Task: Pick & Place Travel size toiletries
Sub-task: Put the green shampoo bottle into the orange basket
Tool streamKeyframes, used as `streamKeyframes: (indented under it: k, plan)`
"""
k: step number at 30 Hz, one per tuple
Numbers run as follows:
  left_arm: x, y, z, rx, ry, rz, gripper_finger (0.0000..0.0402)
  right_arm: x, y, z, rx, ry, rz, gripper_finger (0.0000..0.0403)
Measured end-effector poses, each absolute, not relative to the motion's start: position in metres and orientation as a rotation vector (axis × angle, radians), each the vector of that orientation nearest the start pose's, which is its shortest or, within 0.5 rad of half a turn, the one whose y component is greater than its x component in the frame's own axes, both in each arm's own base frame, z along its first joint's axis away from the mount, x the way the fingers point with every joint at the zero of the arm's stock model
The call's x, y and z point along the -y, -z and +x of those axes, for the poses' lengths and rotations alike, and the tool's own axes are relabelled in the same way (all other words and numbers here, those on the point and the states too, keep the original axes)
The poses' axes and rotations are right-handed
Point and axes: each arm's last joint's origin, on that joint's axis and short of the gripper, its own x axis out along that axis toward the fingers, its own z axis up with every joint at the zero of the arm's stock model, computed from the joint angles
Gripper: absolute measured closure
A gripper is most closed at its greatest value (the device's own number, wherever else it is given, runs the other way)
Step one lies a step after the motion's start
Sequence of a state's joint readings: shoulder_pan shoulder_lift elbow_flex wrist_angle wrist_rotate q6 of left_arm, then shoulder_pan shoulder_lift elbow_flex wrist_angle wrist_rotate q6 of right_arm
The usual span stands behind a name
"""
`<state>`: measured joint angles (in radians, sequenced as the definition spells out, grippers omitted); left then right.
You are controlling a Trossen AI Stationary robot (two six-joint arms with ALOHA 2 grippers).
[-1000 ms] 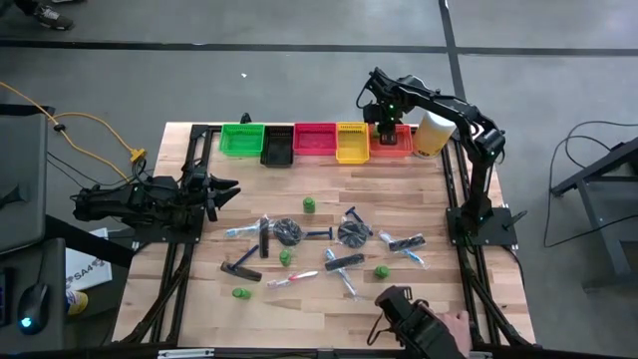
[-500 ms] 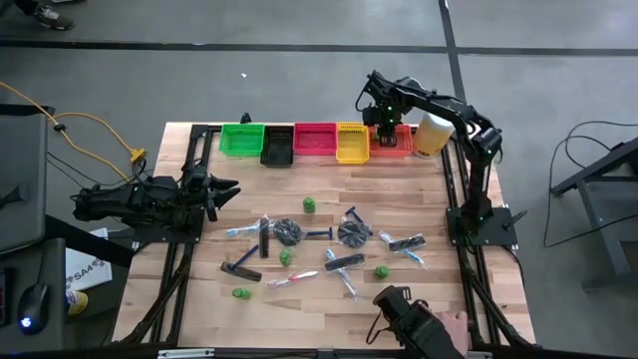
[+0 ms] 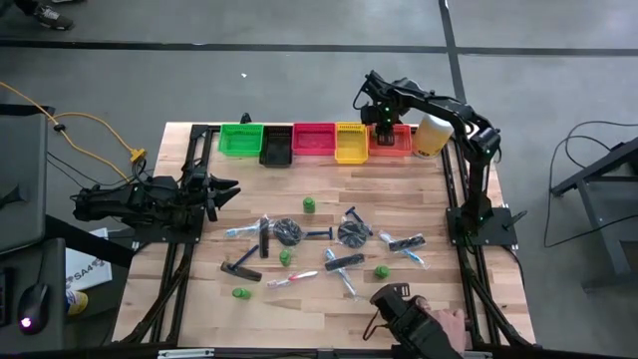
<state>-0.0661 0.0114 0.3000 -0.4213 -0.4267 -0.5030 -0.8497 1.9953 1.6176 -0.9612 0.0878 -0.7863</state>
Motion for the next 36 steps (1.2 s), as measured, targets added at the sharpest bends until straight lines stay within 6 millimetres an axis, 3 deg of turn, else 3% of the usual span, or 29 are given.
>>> streamKeyframes:
  k: [12, 22, 29, 36]
  plan:
    - [-0.008, -0.221, 0.068, -0.036, -0.385, -0.464, 0.0254, 0.304, -0.215, 0.263, -1.472, 0.262, -0.121, 0.0222]
    - [-0.008, -0.221, 0.068, -0.036, -0.385, -0.464, 0.0254, 0.304, -0.219, 0.264, -1.486, 0.314, -0.154, 0.0211]
    - [-0.008, -0.221, 0.068, -0.037, -0.385, -0.464, 0.0254, 0.301, -0.241, 0.259, -1.444, 0.381, -0.186, 0.0211]
    - [-0.008, -0.221, 0.068, -0.037, -0.385, -0.464, 0.0254, 0.279, -0.277, 0.248, -1.366, 0.537, -0.031, 0.0211]
